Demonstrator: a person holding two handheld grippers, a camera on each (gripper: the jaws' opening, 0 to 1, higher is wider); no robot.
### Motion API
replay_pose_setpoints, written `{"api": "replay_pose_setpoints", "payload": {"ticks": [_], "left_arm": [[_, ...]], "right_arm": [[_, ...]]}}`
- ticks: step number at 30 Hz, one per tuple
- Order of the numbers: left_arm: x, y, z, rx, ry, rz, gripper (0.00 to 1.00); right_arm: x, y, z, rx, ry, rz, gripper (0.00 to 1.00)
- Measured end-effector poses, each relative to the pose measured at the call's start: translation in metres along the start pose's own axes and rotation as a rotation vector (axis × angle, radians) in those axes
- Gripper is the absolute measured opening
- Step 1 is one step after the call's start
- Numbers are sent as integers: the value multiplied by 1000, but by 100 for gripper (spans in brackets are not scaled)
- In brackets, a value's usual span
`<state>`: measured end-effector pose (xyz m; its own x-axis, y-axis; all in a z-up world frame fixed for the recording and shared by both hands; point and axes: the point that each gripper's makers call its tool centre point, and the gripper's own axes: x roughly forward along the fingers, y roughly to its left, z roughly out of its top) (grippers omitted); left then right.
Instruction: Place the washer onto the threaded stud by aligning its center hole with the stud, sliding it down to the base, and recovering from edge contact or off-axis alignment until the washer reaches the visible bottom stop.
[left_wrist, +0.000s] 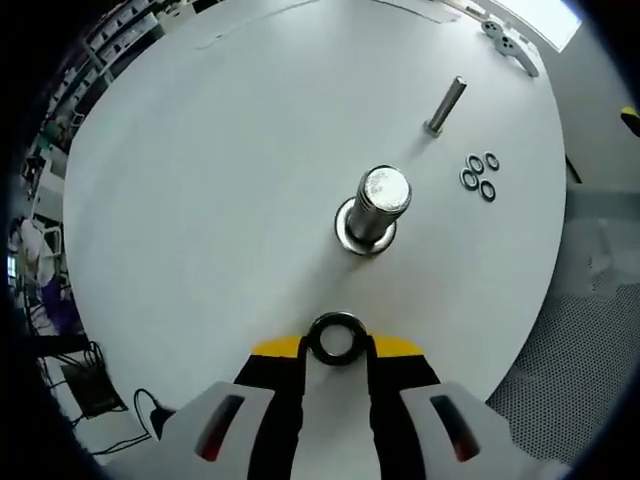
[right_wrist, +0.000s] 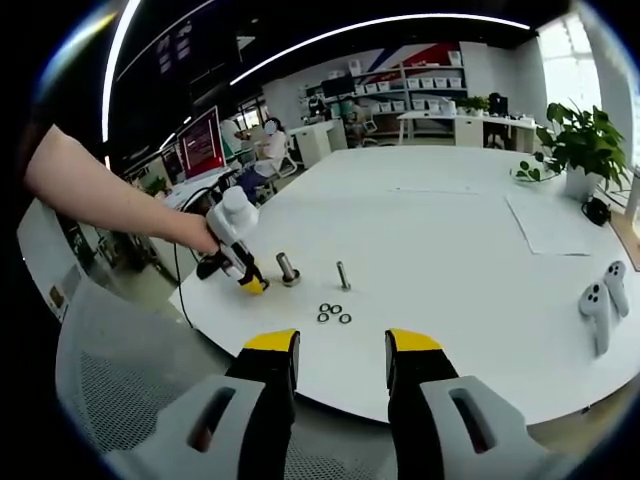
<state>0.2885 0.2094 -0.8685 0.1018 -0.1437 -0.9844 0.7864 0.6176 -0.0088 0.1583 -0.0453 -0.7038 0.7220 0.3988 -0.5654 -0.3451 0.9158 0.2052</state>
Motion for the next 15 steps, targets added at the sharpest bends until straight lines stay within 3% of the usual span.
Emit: {"api": "replay_pose_setpoints", "payload": {"ticks": [5, 15], "left_arm": [[-1, 2, 0, -66, -28, -4, 22], [0, 0, 2, -34, 0, 20, 21]], "right_arm": [[0, 0, 0, -2, 2, 0, 37], [0, 0, -1, -8, 8, 1, 37]]}}
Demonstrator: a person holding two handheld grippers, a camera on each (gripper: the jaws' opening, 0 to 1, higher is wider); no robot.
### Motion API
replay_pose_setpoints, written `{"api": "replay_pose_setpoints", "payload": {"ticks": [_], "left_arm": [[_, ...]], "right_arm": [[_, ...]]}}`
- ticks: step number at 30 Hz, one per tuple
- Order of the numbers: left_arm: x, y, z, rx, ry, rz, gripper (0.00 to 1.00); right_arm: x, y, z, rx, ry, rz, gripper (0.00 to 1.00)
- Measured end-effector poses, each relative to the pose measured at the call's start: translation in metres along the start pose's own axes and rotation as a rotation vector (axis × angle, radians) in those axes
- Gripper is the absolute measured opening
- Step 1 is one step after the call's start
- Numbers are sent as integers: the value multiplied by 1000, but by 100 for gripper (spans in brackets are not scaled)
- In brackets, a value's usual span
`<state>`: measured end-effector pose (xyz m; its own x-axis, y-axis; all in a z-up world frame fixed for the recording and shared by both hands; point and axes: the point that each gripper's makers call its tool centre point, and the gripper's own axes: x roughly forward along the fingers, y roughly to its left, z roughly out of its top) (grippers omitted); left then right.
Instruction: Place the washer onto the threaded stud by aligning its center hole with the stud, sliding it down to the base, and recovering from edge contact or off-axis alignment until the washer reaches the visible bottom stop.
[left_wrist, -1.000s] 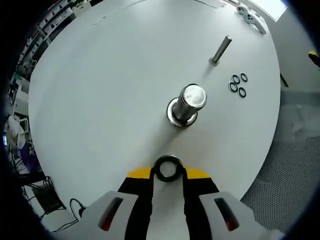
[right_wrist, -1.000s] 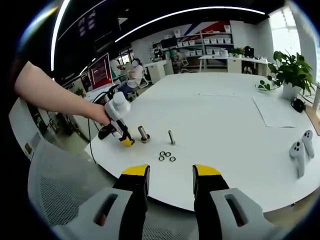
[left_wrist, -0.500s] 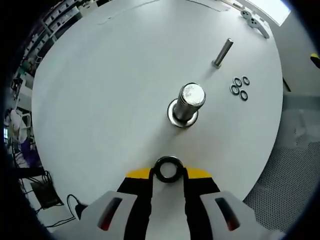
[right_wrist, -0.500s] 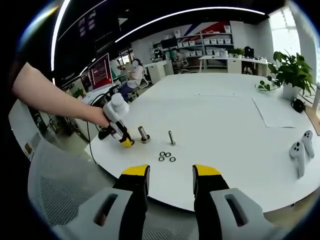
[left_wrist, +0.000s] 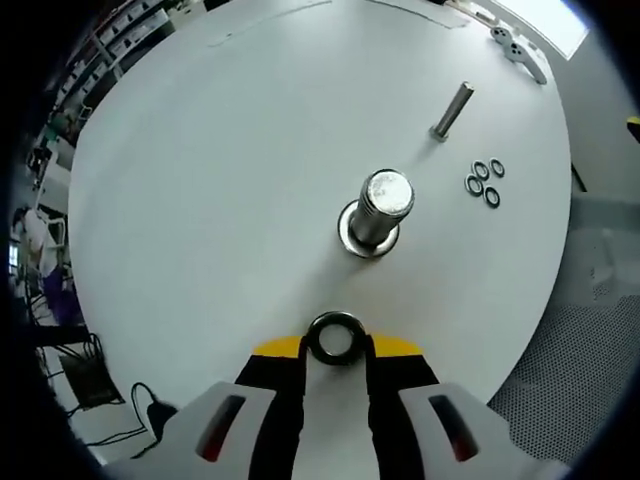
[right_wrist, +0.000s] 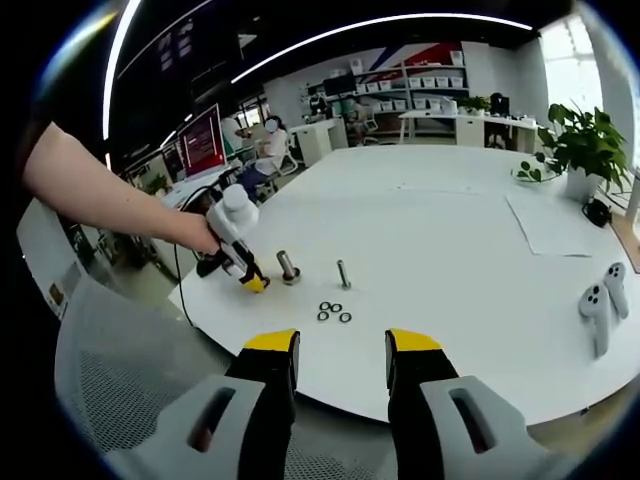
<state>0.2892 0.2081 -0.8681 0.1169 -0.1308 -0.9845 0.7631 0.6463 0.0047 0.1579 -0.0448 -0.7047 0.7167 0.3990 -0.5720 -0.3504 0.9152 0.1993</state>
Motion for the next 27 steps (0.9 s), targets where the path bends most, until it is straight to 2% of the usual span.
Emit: {"api": "replay_pose_setpoints", "payload": {"ticks": [7, 27], "left_arm": [[0, 0, 0, -11, 11, 0, 21], [-1, 0, 0, -4, -58, -3, 19]], "right_arm": [[0, 0, 0, -2, 2, 0, 37], [0, -1, -1, -3, 5, 1, 37]]}}
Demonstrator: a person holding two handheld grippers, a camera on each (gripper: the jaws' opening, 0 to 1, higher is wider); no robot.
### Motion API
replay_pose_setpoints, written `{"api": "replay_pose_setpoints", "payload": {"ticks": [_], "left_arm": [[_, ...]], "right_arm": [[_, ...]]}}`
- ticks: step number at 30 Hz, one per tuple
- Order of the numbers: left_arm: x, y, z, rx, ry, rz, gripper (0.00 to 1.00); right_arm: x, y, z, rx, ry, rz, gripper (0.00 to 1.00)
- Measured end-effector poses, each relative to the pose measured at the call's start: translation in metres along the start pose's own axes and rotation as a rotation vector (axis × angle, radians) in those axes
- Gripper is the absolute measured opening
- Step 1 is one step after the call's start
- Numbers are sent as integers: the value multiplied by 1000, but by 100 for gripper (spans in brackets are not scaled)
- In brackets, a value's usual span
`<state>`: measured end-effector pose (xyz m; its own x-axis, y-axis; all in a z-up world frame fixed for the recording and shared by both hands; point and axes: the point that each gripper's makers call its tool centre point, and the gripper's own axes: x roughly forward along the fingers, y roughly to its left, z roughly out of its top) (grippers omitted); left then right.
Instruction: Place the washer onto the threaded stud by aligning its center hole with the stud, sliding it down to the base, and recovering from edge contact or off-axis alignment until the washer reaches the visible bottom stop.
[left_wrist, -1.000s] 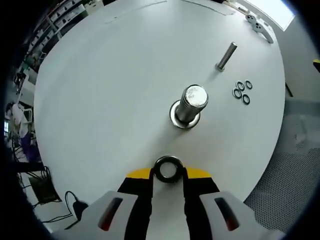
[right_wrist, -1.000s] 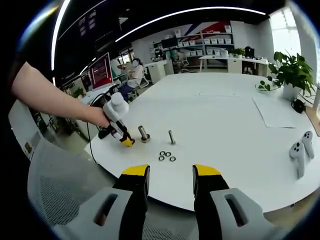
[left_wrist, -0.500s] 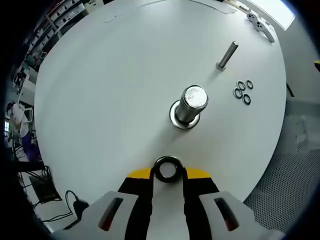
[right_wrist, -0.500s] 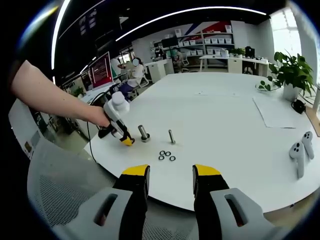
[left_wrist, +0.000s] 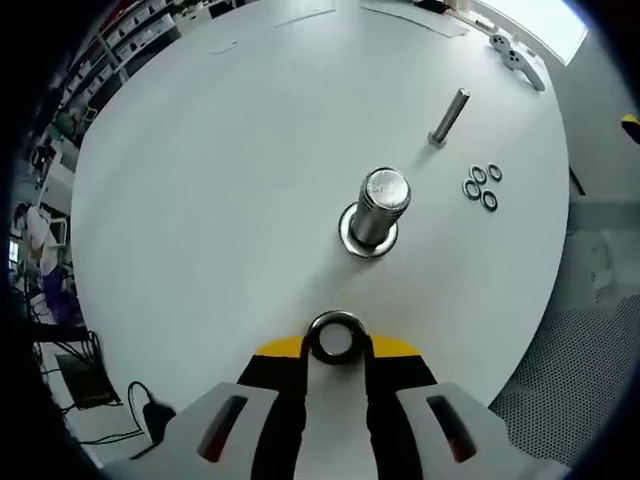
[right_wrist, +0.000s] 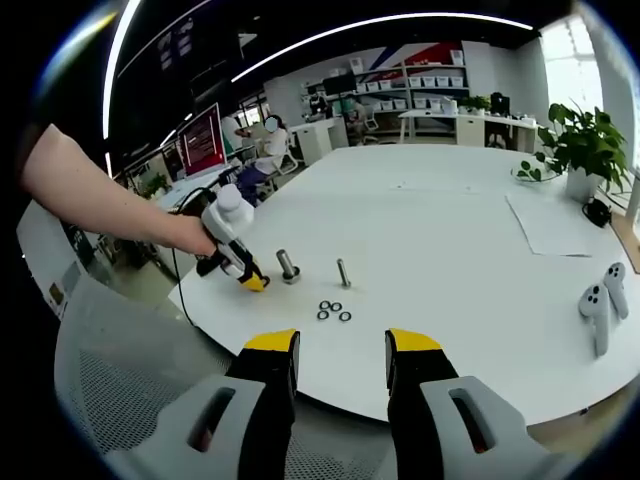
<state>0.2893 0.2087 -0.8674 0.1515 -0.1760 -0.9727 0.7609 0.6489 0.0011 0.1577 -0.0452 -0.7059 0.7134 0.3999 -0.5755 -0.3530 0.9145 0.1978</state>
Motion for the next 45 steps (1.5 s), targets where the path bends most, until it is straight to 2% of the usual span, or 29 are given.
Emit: {"api": "replay_pose_setpoints", "payload": {"ticks": [11, 18, 28, 31, 36, 45], "left_arm": [[-2, 1, -2, 17, 2, -13, 19], [-11, 7, 5, 44, -21, -10, 19], [-32, 8, 28, 85, -80, -8, 19], [-40, 9, 35, 126, -86, -4, 19], [-52, 12, 51, 122, -119, -11, 19], [-63, 4, 68, 173, -147, -12, 19]], "right_arm": [[1, 1, -1, -2, 5, 3, 36], [1, 2, -1, -3, 5, 9, 36], [1, 3, -1, -6, 10, 12, 36], [1, 3, -1, -5, 9, 11, 36], [1, 3, -1, -4, 8, 13, 36], [1, 3, -1, -3, 7, 13, 36]]}}
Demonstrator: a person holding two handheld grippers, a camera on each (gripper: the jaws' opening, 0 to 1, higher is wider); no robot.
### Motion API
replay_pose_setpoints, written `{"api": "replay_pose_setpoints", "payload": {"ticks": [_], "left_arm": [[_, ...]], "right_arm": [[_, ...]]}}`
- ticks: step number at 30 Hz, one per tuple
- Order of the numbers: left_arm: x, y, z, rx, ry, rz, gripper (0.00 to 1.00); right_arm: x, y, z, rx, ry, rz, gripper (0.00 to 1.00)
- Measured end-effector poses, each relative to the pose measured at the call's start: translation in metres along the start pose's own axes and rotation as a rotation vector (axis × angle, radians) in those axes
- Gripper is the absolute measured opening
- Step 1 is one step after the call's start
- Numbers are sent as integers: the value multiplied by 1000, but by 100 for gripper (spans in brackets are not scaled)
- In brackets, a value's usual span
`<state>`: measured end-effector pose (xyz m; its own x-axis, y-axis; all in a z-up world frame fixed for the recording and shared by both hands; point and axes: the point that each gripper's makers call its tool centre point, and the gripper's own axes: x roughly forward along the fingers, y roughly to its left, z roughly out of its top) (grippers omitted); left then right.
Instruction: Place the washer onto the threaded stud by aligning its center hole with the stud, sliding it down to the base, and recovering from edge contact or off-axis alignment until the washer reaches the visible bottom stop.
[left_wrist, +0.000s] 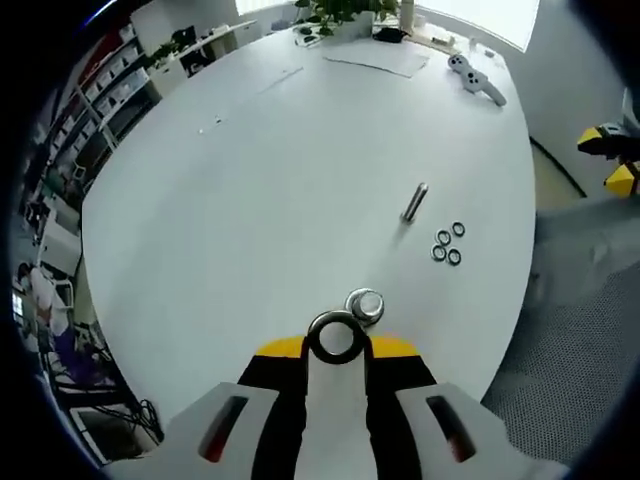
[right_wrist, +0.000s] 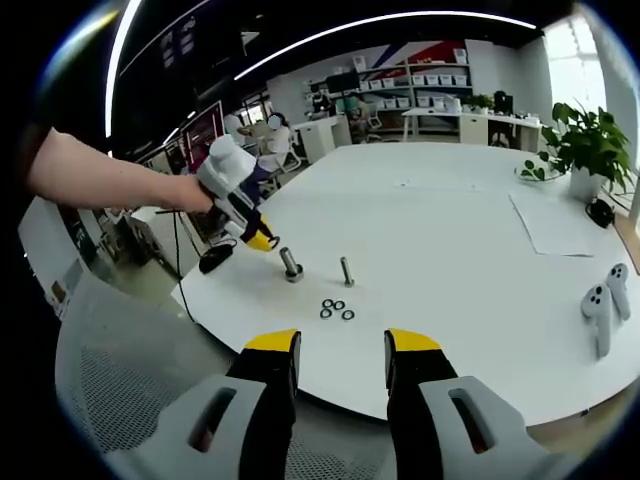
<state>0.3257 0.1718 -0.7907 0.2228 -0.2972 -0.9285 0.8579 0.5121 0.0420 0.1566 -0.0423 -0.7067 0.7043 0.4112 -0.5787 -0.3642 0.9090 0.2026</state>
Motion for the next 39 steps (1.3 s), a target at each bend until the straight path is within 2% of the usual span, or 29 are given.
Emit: {"api": "replay_pose_setpoints", "payload": {"ticks": [5, 19, 39], "left_arm": [[-3, -5, 7, 15, -4, -10, 19], [9, -18, 14, 48, 5, -31, 19], [29, -24, 10, 63, 36, -40, 19]], "right_arm": [[0, 0, 0, 0, -1, -1, 36], [0, -1, 0, 1, -2, -6, 36], [-1, -3, 0, 5, -3, -11, 35]]}}
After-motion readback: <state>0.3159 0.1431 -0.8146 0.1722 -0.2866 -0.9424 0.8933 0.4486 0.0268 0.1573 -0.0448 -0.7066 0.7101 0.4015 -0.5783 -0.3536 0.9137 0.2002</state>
